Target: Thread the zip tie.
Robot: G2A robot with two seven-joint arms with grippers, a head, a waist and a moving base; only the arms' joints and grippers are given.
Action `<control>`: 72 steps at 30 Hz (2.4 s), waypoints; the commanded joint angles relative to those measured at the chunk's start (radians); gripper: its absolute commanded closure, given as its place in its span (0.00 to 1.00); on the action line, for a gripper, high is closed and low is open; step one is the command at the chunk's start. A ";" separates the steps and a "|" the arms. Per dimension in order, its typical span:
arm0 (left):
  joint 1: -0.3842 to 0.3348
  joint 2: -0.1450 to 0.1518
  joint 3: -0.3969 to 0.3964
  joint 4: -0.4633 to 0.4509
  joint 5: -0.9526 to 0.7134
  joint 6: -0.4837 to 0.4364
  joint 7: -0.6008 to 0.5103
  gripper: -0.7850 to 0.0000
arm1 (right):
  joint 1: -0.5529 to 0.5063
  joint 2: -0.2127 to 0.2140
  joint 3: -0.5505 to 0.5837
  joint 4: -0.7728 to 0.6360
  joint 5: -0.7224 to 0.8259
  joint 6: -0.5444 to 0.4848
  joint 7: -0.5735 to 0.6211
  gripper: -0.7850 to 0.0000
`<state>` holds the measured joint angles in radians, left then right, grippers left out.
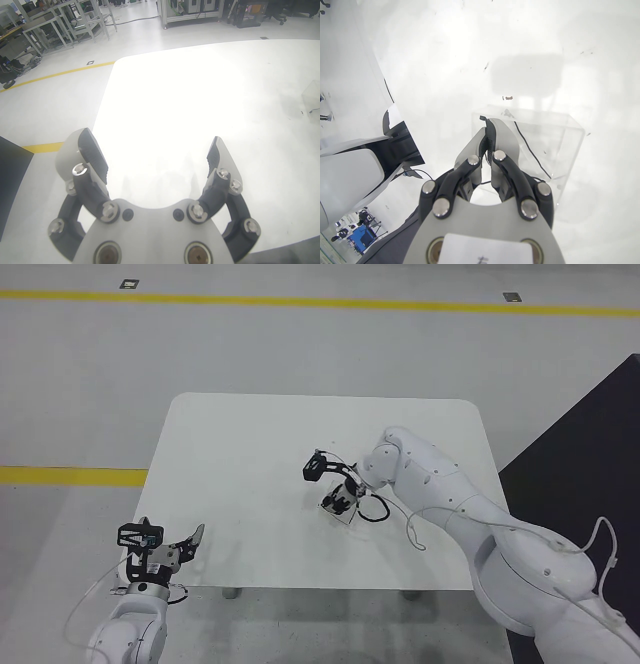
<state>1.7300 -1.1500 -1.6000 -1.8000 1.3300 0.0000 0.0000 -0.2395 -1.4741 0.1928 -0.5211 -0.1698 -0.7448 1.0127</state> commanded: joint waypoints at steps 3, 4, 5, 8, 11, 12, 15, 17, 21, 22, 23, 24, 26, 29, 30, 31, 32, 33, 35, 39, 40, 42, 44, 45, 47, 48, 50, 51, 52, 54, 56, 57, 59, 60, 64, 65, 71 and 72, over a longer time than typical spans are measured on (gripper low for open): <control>0.000 0.000 0.000 0.000 0.000 0.000 0.000 0.00 | -0.004 0.008 0.012 -0.015 -0.010 0.002 0.003 1.00; 0.000 0.000 0.000 0.000 0.000 0.000 0.000 0.00 | -0.005 0.009 0.015 -0.018 -0.008 0.001 0.005 1.00; 0.000 0.000 0.000 0.000 0.000 0.000 0.000 0.00 | -0.007 0.011 0.020 -0.020 -0.003 -0.002 0.008 1.00; 0.000 0.000 0.000 0.000 0.000 0.000 0.000 0.00 | -0.006 0.013 0.029 -0.025 -0.004 0.000 0.016 1.00; 0.000 0.000 0.000 0.000 0.000 0.000 0.000 0.00 | -0.008 0.015 0.038 -0.028 -0.005 -0.007 0.019 1.00; 0.000 0.000 0.000 0.000 0.000 0.000 0.000 0.00 | -0.009 0.016 0.041 -0.029 -0.005 -0.014 0.020 1.00; 0.000 0.000 0.000 0.000 0.000 0.000 0.000 0.00 | -0.010 0.017 0.049 -0.036 -0.008 -0.014 0.023 1.00; 0.000 0.000 0.000 0.000 0.000 0.000 0.000 0.00 | -0.011 0.018 0.053 -0.039 -0.012 -0.011 0.026 0.93; 0.000 0.000 0.000 0.000 0.000 0.000 0.000 0.00 | -0.015 0.018 0.059 -0.048 -0.021 -0.007 0.032 0.92; 0.000 0.000 0.000 0.000 0.000 0.000 0.000 0.00 | -0.017 0.018 0.061 -0.048 -0.022 -0.005 0.033 0.92; 0.000 0.000 0.000 0.000 0.000 0.000 0.000 0.00 | -0.018 0.018 0.063 -0.048 -0.023 -0.005 0.033 0.89; 0.000 0.000 0.000 0.000 0.000 0.000 0.000 0.00 | -0.018 0.017 0.065 -0.049 -0.024 -0.004 0.035 0.88; 0.000 0.000 0.000 0.000 0.000 0.000 0.000 0.00 | -0.022 0.015 0.067 -0.051 -0.029 0.001 0.038 0.88; 0.000 0.000 0.000 0.000 0.000 0.000 0.000 0.00 | -0.026 0.010 0.070 -0.049 -0.031 0.004 0.045 0.84; 0.000 0.000 0.000 0.000 0.000 0.000 0.000 0.00 | -0.027 0.008 0.071 -0.049 -0.031 0.004 0.048 0.84; 0.000 0.000 0.000 0.000 0.000 0.000 0.000 0.00 | -0.029 0.006 0.072 -0.048 -0.030 0.004 0.049 0.82; 0.000 0.000 0.000 0.000 0.000 0.000 0.000 0.00 | -0.030 0.004 0.074 -0.045 -0.028 0.002 0.051 0.82; 0.000 0.000 0.000 0.000 0.000 0.000 0.000 0.00 | -0.030 0.002 0.074 -0.043 -0.027 -0.001 0.054 0.82; 0.000 0.000 0.000 0.000 0.000 0.000 0.000 0.00 | -0.031 -0.003 0.076 -0.038 -0.028 -0.003 0.056 0.81; 0.000 0.000 0.000 0.000 0.000 0.000 0.000 0.00 | -0.032 -0.014 0.076 -0.024 -0.031 -0.008 0.055 0.81; 0.000 0.000 0.000 0.000 0.000 0.000 0.000 0.00 | -0.032 -0.017 0.075 -0.021 -0.032 -0.007 0.056 0.81; 0.000 0.000 0.000 0.000 0.000 0.000 0.000 0.00 | -0.032 -0.023 0.074 -0.010 -0.034 -0.007 0.056 0.82; 0.000 0.000 0.000 0.000 0.000 0.000 0.000 0.00 | -0.031 -0.029 0.071 -0.002 -0.041 -0.005 0.057 0.82; 0.000 0.000 0.000 0.000 0.000 0.000 0.000 0.00 | -0.032 -0.033 0.071 0.003 -0.041 -0.006 0.057 0.82; 0.000 0.000 0.000 0.000 0.000 0.000 0.000 0.00 | -0.032 -0.040 0.069 0.018 -0.043 -0.006 0.056 0.83; 0.000 0.000 0.000 0.000 0.000 0.000 0.000 0.00 | -0.031 -0.043 0.068 0.025 -0.045 -0.007 0.056 0.83; 0.000 0.000 0.000 0.000 0.000 0.000 0.000 0.00 | -0.031 -0.051 0.067 0.037 -0.045 -0.009 0.054 0.84; 0.000 0.000 0.000 0.000 0.000 0.000 0.000 0.00 | -0.030 -0.054 0.067 0.043 -0.046 -0.010 0.052 0.84; 0.000 0.000 0.000 0.000 0.000 0.000 0.000 0.00 | -0.030 -0.057 0.065 0.049 -0.048 -0.010 0.052 0.84; 0.000 0.000 0.000 0.000 0.000 0.000 0.000 0.00 | -0.029 -0.064 0.062 0.059 -0.051 -0.011 0.052 0.85; 0.000 0.000 0.000 0.000 0.000 0.000 0.000 0.00 | -0.031 -0.071 0.060 0.071 -0.052 -0.012 0.050 0.86; 0.000 0.000 0.000 0.000 0.000 0.000 0.000 0.00 | -0.030 -0.074 0.059 0.077 -0.052 -0.014 0.048 0.87; 0.000 0.000 0.000 0.000 0.000 0.000 0.000 0.00 | -0.026 -0.079 0.058 0.086 -0.054 -0.017 0.045 0.87; 0.000 0.000 0.000 0.000 0.000 0.000 0.000 0.00 | -0.026 -0.082 0.057 0.091 -0.055 -0.018 0.045 0.88; 0.000 0.000 0.000 0.000 0.000 0.000 0.000 0.00 | -0.022 -0.092 0.055 0.109 -0.057 -0.024 0.039 1.00; 0.000 0.000 0.000 0.000 0.000 0.000 0.000 0.00 | -0.022 -0.094 0.055 0.113 -0.057 -0.028 0.035 1.00; 0.000 0.000 0.000 0.000 0.000 0.000 0.000 0.00 | -0.018 -0.096 0.054 0.134 -0.045 -0.058 0.005 1.00; 0.000 0.000 0.000 0.000 0.000 0.000 0.000 0.00 | -0.019 -0.093 0.053 0.134 -0.042 -0.065 -0.002 1.00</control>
<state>1.7300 -1.1500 -1.6000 -1.8000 1.3300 0.0000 0.0000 -0.2575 -1.5703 0.2466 -0.3876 -0.2160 -0.8016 1.0186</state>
